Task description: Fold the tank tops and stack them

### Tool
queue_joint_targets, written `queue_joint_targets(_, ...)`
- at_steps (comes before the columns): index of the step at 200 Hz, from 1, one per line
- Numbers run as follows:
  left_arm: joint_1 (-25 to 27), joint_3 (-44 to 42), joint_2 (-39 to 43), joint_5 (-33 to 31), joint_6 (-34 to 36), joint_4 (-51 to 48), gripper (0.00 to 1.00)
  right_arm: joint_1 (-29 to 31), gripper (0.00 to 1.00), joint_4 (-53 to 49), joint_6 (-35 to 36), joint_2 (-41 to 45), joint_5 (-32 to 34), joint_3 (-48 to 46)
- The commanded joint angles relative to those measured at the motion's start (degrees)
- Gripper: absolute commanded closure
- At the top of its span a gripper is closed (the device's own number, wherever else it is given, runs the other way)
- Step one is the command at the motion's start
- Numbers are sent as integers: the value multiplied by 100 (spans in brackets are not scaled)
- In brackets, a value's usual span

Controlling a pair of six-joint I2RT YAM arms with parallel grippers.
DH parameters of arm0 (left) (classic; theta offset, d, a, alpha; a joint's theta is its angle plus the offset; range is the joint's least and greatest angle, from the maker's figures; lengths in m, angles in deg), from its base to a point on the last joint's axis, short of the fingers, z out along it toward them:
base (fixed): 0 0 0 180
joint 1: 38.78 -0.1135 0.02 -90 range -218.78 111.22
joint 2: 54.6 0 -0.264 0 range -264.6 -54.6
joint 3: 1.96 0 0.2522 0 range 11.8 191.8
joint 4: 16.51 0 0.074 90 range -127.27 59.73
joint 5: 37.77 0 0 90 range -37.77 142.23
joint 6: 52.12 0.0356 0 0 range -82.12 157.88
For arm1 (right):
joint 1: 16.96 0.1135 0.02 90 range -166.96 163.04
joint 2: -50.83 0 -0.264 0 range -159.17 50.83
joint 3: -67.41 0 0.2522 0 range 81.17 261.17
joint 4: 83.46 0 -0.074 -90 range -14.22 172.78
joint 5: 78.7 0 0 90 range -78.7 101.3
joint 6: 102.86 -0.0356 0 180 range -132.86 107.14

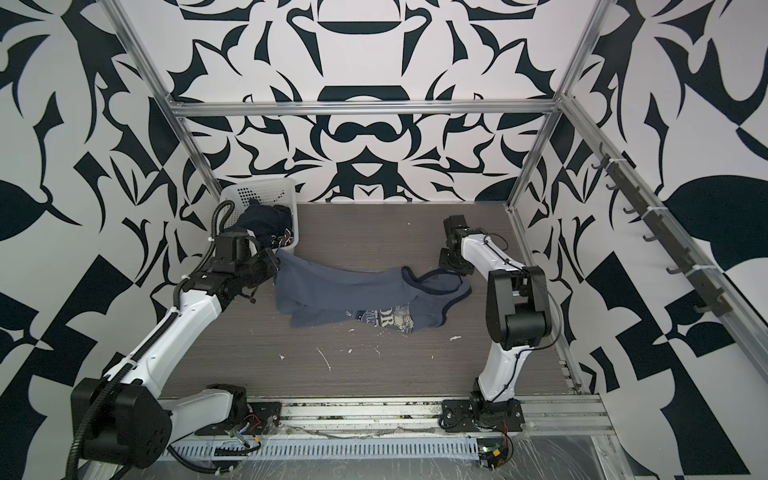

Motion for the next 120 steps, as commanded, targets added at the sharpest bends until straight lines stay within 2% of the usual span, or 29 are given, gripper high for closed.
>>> queue_joint_targets(1, -25, -113, -64, 63, -27, 106, 100, -73, 73, -188, 50, -84, 229, 224)
queue_joint_targets(29, -26, -112, -146, 108, -41, 154, 100, -222, 74, -189, 30, -266, 358, 239)
queue_joint_targets(41, -25, -106, -177, 118, -45, 167, 100, -248, 73, -180, 50, -288, 736, 243)
queue_joint_targets(66, -25, -87, -221, 129, -45, 181, 100, -257, 72, -154, 76, -482, 940, 325)
queue_joint_targets(93, -25, -72, -226, 132, -44, 193, 100, -256, 68, -164, 86, -798, 875, 407)
queue_joint_targets(120, -25, -114, -196, 114, -45, 198, 100, -248, 62, -169, 71, -862, 1102, 364)
